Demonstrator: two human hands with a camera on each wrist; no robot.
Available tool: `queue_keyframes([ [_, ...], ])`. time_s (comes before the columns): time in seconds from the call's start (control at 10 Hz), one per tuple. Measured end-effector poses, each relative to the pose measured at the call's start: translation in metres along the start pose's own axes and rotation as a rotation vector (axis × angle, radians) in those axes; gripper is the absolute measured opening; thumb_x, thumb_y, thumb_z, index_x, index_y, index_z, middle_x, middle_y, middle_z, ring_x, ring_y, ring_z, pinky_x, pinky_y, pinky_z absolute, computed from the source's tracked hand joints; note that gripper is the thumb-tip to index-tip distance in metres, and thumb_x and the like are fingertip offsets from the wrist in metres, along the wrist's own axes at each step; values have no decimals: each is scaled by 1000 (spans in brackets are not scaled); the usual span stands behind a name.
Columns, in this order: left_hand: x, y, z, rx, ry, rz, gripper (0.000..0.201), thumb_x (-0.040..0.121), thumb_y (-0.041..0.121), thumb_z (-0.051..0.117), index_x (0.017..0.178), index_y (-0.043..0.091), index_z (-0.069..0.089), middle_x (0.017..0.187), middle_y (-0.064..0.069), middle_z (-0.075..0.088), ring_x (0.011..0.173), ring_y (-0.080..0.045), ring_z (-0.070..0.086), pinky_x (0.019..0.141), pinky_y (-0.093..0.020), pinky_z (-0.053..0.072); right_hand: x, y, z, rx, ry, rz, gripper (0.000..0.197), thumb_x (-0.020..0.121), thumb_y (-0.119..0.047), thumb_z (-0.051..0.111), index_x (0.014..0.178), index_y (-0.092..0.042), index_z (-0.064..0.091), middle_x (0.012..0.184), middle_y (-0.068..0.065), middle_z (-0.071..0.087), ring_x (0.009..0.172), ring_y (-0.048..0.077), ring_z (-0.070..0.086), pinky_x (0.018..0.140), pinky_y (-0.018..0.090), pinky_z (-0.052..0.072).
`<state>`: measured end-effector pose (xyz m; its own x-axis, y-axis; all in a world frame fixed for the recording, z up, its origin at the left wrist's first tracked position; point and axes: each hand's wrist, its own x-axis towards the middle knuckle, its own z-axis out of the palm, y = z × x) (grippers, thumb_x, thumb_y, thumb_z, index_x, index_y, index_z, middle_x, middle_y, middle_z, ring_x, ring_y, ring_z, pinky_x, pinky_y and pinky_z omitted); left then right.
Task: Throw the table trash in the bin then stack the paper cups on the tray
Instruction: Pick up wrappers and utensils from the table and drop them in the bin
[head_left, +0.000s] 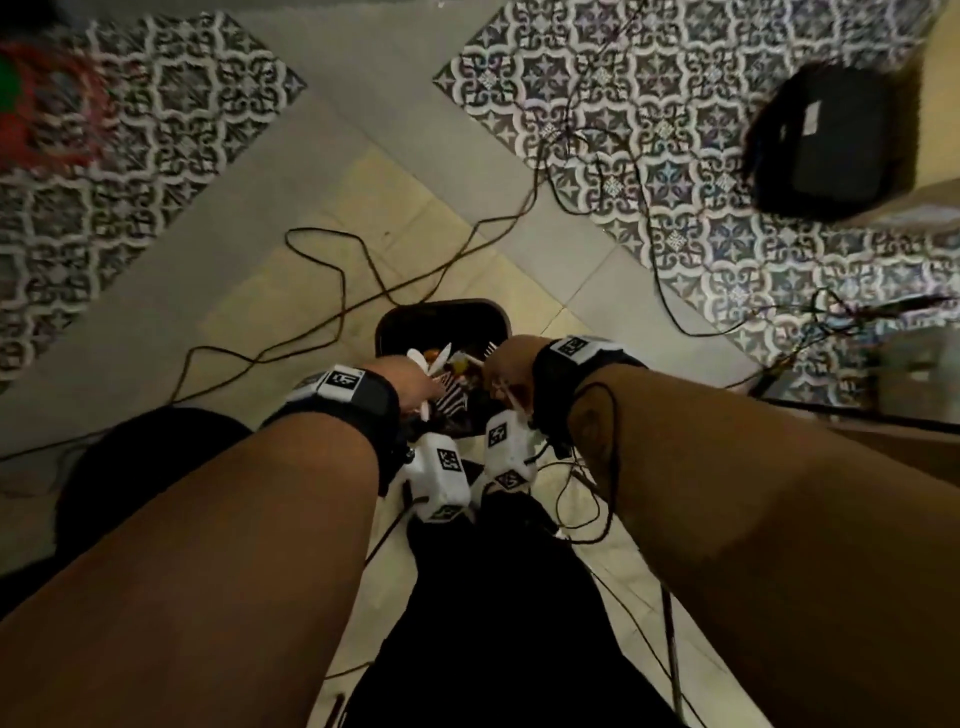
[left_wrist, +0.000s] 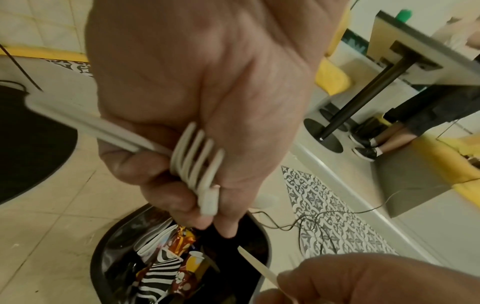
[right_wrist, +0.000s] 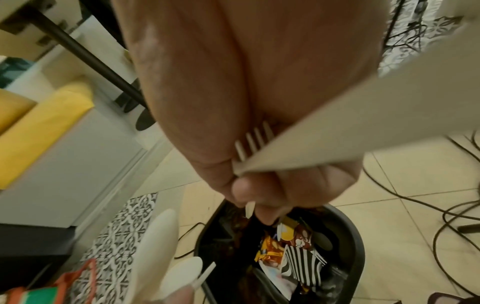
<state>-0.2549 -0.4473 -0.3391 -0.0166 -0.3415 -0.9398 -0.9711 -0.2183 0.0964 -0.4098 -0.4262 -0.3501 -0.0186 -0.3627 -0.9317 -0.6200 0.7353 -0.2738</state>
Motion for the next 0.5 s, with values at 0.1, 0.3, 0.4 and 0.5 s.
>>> queue_keyframes([
  [0.1,42,-2,10,-86,4,-36,27,101,32,55,99,5,62,106,-16,62,84,-24,54,78,-33,46,37,10,8,-61,-32,6,44,95,-20,62,137,-10,54,129,12,62,90,23,47,88,35,44],
  [0.3,78,2,21,-205,14,-53,48,104,35,48,134,-2,53,127,-21,61,118,-35,59,103,-40,49,96,27,28,125,-152,-30,51,98,-24,56,143,-5,44,125,14,55,110,33,58,94,44,53],
  [0.4,76,-3,22,-102,38,6,44,103,29,50,133,-2,56,138,-21,57,127,-35,55,105,-42,47,71,19,19,-699,-78,-266,56,95,-28,63,144,-10,44,135,14,56,123,32,55,97,37,47],
  [0.5,65,-3,18,-57,52,42,41,102,28,50,131,-1,58,135,-19,60,124,-36,57,103,-42,48,64,17,14,-592,5,-228,54,96,-28,61,145,-14,44,136,10,57,126,28,53,99,31,42],
])
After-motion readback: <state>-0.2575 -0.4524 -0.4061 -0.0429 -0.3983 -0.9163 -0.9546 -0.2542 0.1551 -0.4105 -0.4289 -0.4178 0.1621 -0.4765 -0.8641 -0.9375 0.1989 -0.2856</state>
